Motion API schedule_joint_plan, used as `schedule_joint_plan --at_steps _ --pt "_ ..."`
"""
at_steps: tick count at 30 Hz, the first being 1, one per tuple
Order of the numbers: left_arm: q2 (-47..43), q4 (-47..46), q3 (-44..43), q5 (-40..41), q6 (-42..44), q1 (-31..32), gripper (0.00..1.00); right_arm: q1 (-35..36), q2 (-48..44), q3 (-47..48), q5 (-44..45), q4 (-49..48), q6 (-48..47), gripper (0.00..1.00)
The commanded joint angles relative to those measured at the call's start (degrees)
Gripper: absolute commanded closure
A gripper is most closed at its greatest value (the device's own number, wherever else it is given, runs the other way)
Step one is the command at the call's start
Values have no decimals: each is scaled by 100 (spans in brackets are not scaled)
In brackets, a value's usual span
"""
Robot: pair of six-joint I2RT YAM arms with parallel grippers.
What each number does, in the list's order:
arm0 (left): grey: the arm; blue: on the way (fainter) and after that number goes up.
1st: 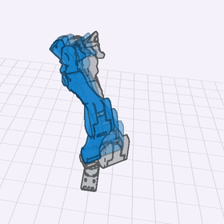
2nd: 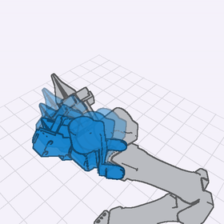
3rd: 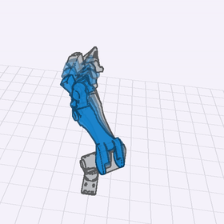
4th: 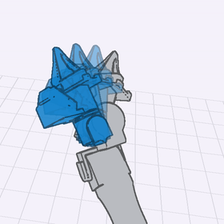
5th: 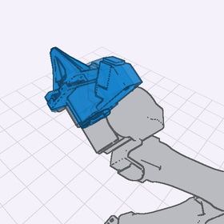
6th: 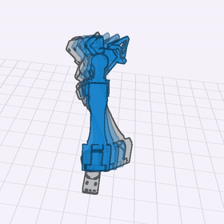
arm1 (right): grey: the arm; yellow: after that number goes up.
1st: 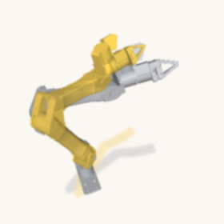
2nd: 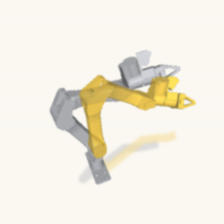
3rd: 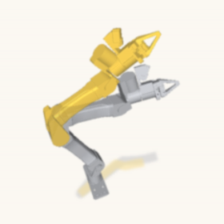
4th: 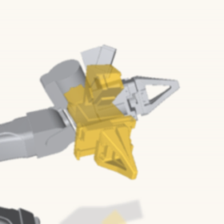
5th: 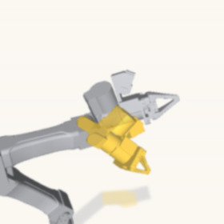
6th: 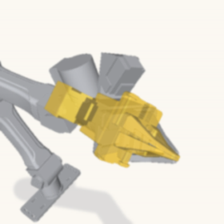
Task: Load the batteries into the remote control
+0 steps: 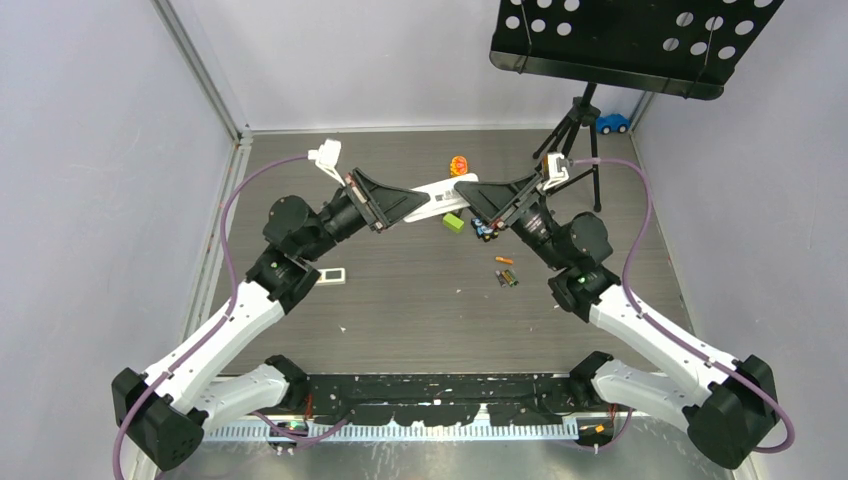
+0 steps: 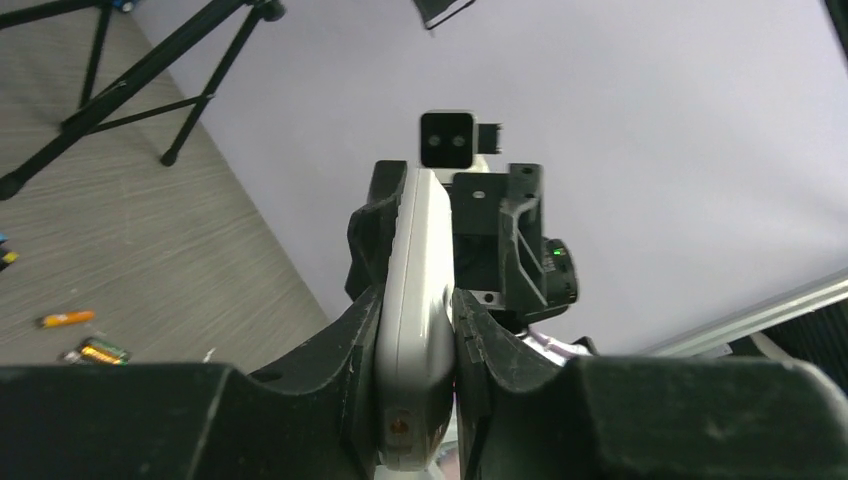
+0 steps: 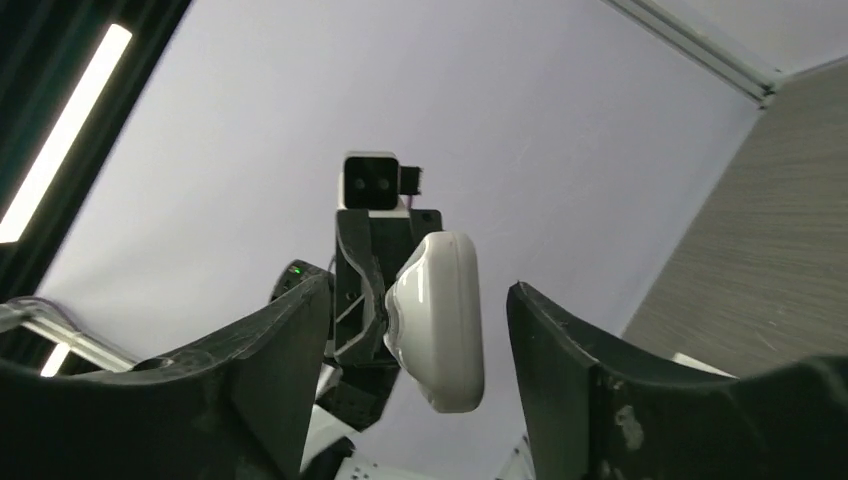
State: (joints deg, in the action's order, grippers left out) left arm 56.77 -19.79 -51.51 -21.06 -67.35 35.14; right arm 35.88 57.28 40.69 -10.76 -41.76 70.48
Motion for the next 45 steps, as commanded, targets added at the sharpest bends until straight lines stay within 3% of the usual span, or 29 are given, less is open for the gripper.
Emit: schedule_joint_plan --at_steps 1,3,7,10,14,17,21,26,30,35,45 --pt "-143 860 -178 -33 849 -44 100 11 -446 371 229 1546 -878 22" --pt "-125 1467 -269 15 1341 -42 100 7 -624 544 470 2529 -1293 18" --pt "106 2459 -327 -79 1959 -44 100 -2 -865 775 807 4327 -1993 20" --pt "414 2720 -200 -282 2066 -42 100 -2 -920 813 893 5147 -2227 32" --pt "879 2695 116 -363 2080 -43 100 -2 -752 609 734 5531 -2078 53" --pt "1205 2563 346 -319 2111 -50 100 -2 -550 229 521 5276 -1815 59" --pt "1622 2325 655 -354 2038 -44 100 -2 -47 -351 142 4571 -1308 59" --pt "2011 2017 1048 -608 1884 -44 100 19 702 -728 -101 3893 -771 48" --pt "2048 1761 1312 -547 1870 -42 100 58 1123 -881 -233 3590 -611 46" --pt "2117 1514 1589 -527 1875 -44 100 129 1556 -1105 -489 3016 -330 57" --pt "2110 1553 1767 -348 1807 -43 100 522 1963 -1183 -327 2954 -200 55"
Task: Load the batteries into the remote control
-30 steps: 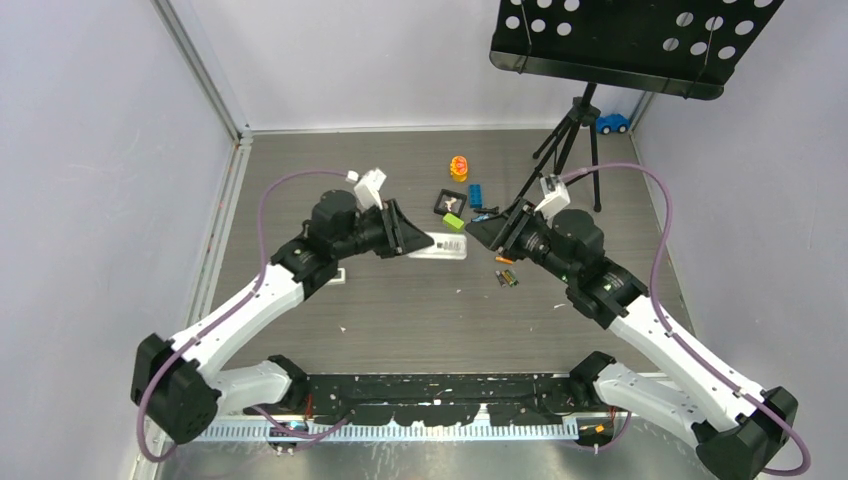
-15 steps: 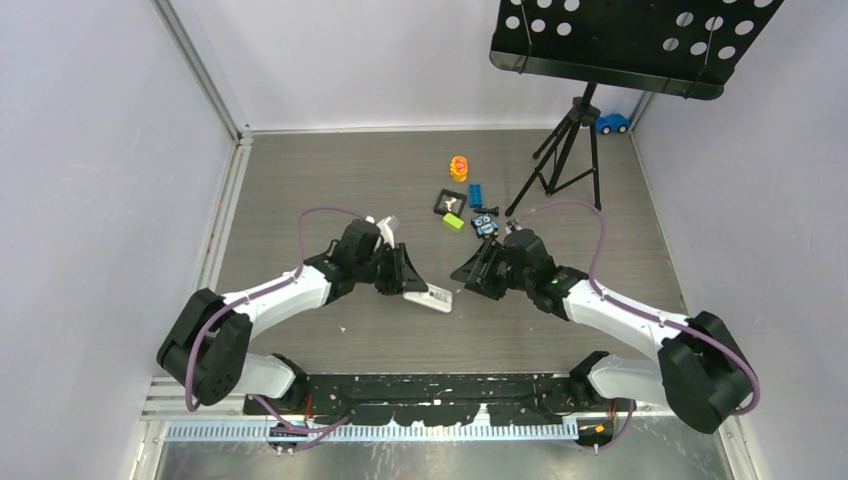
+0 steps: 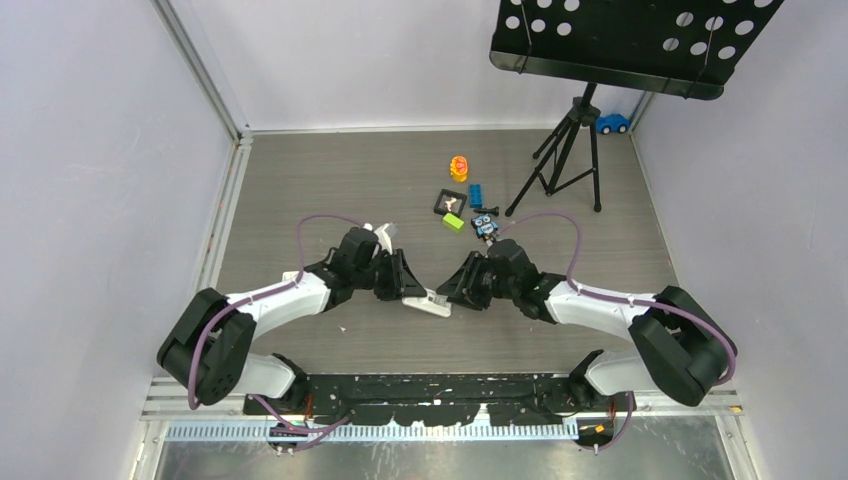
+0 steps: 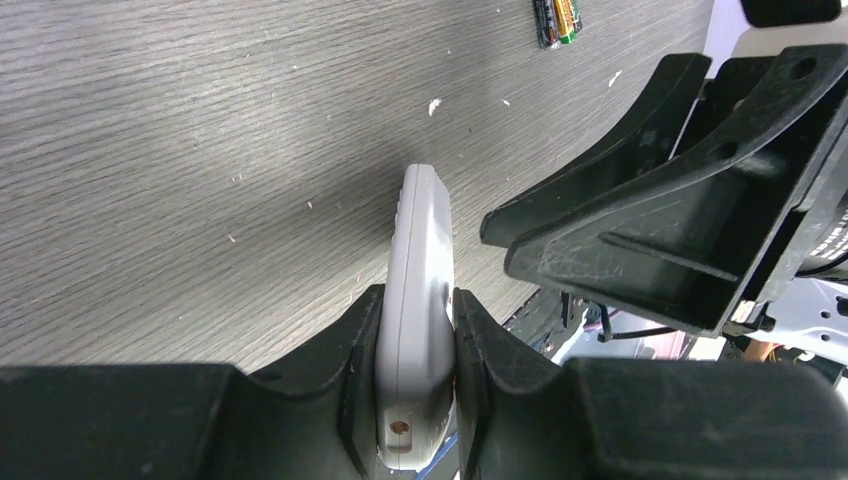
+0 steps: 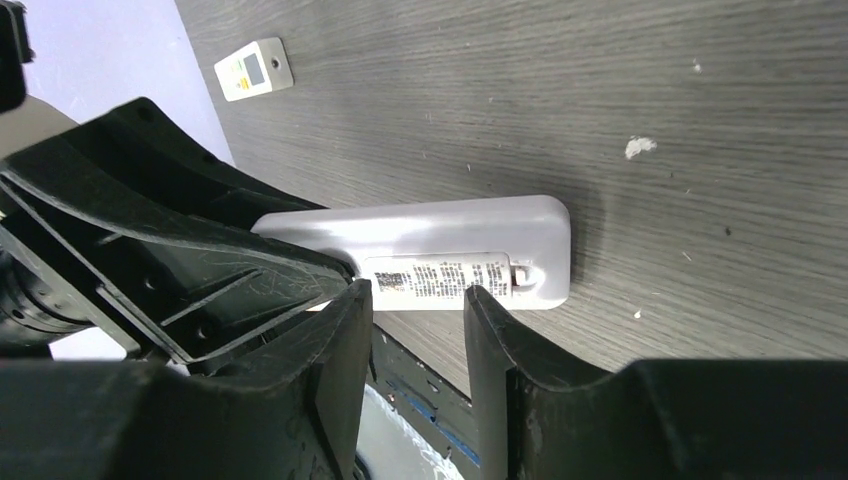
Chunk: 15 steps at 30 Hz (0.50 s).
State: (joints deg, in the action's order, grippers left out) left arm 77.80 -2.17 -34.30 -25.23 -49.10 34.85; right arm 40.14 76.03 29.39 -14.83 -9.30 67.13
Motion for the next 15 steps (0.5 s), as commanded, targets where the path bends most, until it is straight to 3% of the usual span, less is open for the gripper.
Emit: schedule_joint_plan --at_steps 1,5,15 --pt "5 -165 45 97 -16 -14 100 111 115 -62 124 -287 141 53" --pt "22 -30 12 168 -7 -18 100 126 119 -106 303 -262 168 44" --pt "58 63 -29 177 -2 -20 100 131 214 -148 300 -374 122 42"
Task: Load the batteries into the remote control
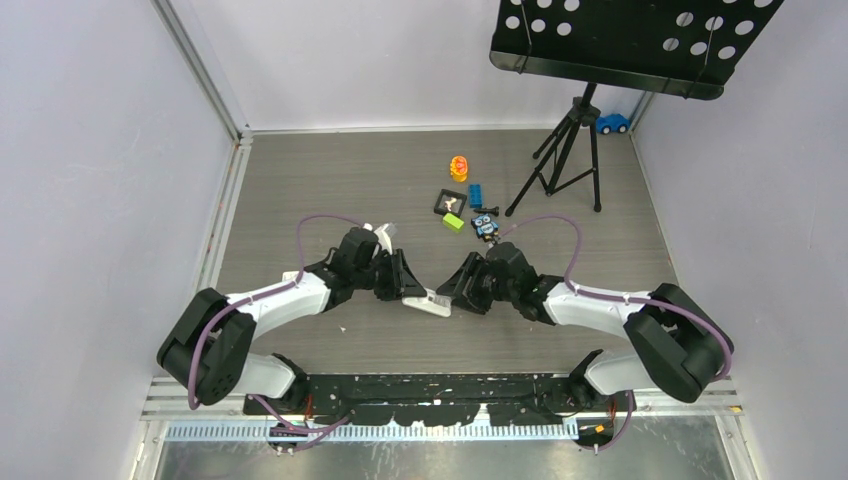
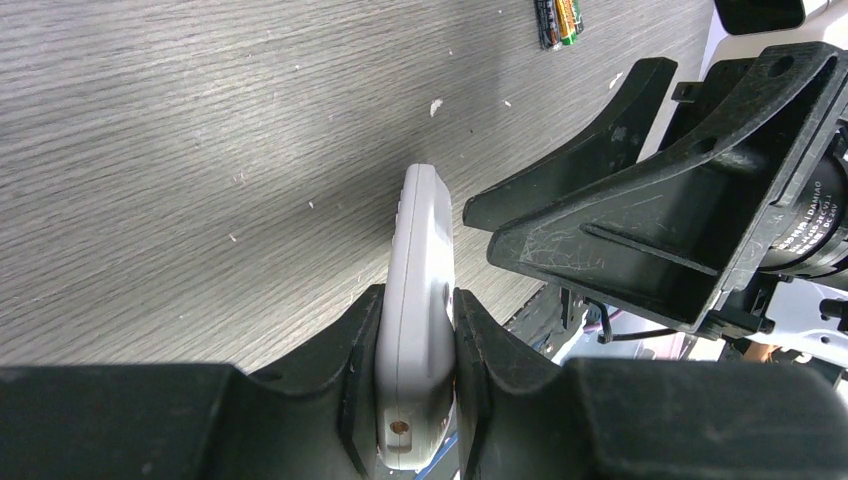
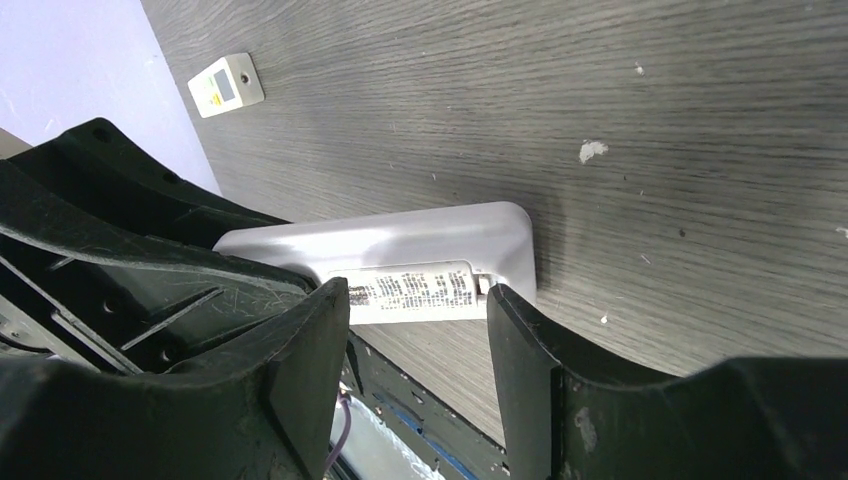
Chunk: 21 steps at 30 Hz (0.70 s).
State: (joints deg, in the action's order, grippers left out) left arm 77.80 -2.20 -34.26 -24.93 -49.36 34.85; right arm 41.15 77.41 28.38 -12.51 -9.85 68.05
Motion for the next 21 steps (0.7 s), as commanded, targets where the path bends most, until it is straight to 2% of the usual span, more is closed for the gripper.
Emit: schedule_joint_plan --at_steps 1,13,19,21 --pt "58 74 -36 140 16 -14 100 28 88 -82 54 -395 51 41" --pt "180 57 -80 -18 -85 -14 100 26 262 -252 -63 -1010 157 38" --pt "179 79 -118 -53 -91 -16 100 26 325 -263 -88 -1070 182 39" --pt "191 78 -131 -82 -91 -18 100 25 341 -272 -93 -1103 187 43"
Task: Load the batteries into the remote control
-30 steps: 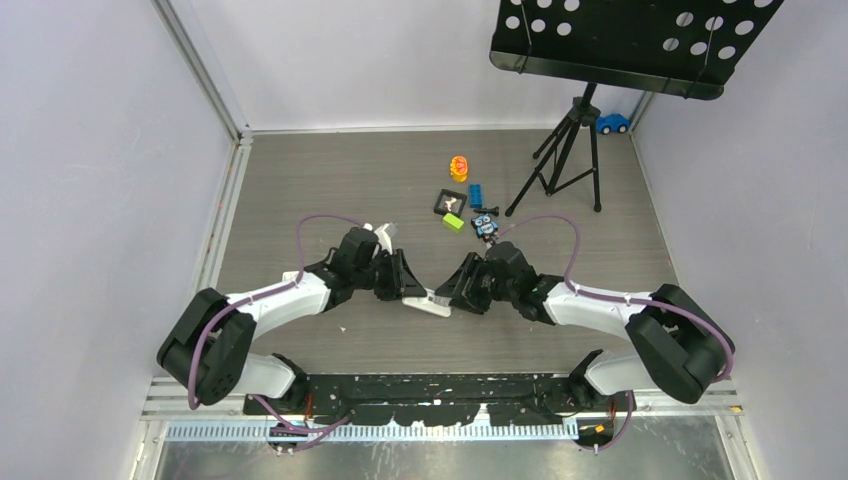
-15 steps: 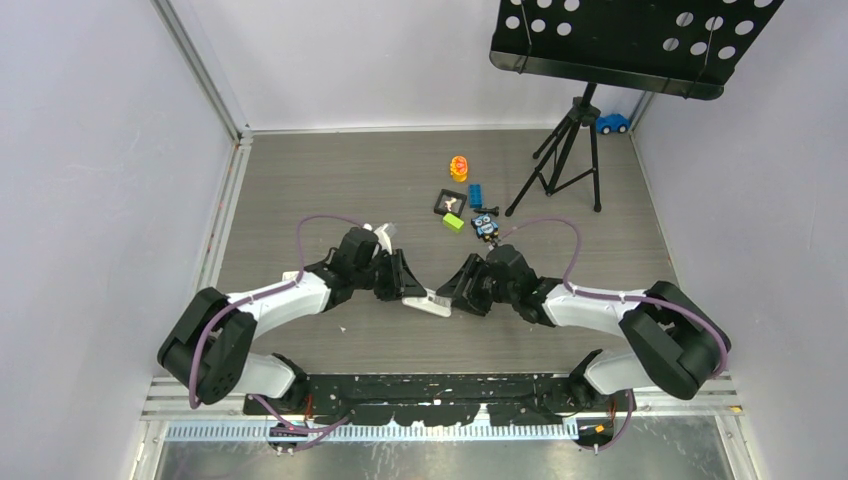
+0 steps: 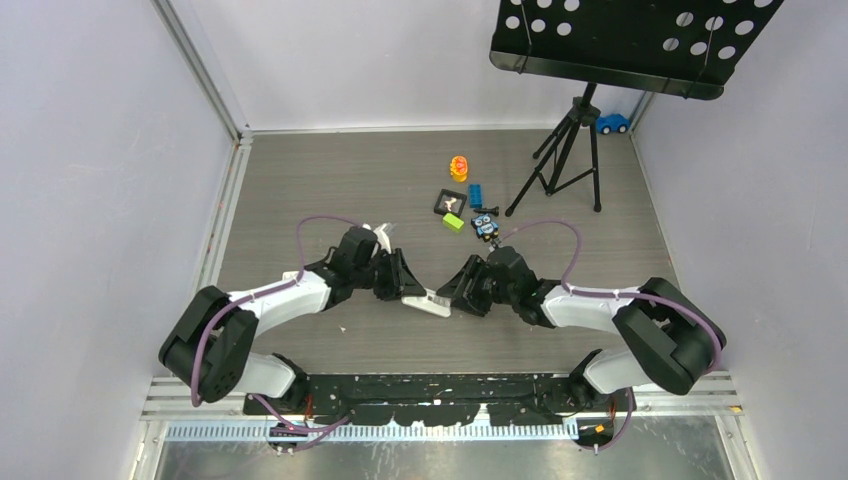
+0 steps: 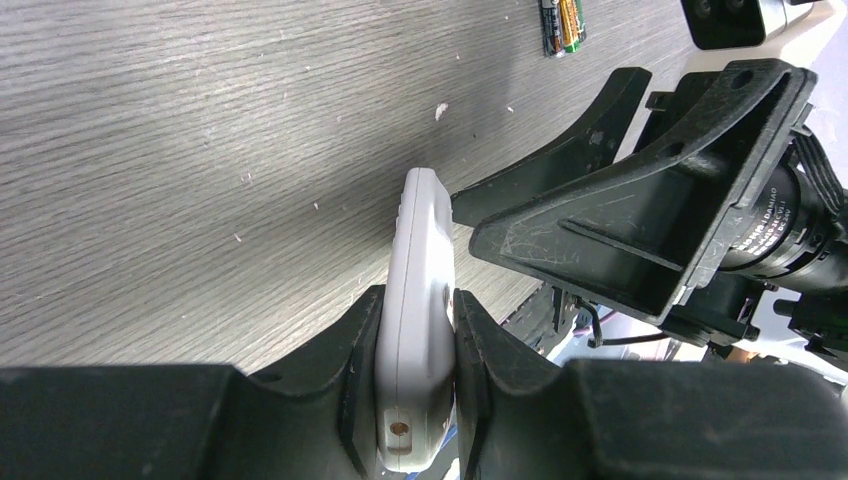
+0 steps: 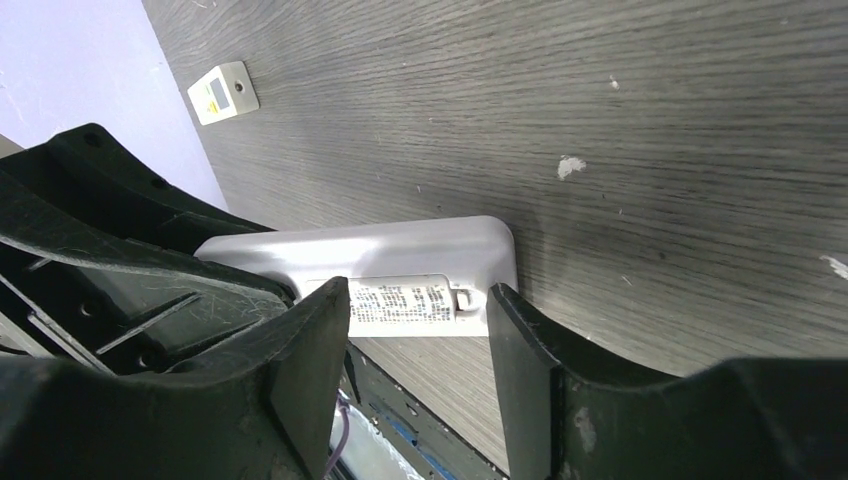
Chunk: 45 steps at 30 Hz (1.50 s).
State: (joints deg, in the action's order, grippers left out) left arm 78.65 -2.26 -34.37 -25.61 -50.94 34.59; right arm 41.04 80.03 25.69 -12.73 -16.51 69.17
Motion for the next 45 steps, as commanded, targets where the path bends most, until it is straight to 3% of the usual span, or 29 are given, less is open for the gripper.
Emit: schedule_joint_plan --at_steps 1,4,11,18,24,45 --pt "114 80 -122 -15 66 6 100 36 75 -9 -76 -452 79 46" --pt "123 77 -110 -16 66 13 100 36 43 -3 -80 -454 63 56" --pt "98 63 -95 -11 58 12 100 40 -82 -7 -47 -352 28 61" --pt "78 63 -86 -19 58 11 100 36 -24 -29 43 -276 -33 50" --pt "89 48 -84 -100 40 12 100 36 107 -57 -97 -652 8 50" --pt "208 178 -105 29 168 13 100 35 262 -526 -964 -4218 303 53"
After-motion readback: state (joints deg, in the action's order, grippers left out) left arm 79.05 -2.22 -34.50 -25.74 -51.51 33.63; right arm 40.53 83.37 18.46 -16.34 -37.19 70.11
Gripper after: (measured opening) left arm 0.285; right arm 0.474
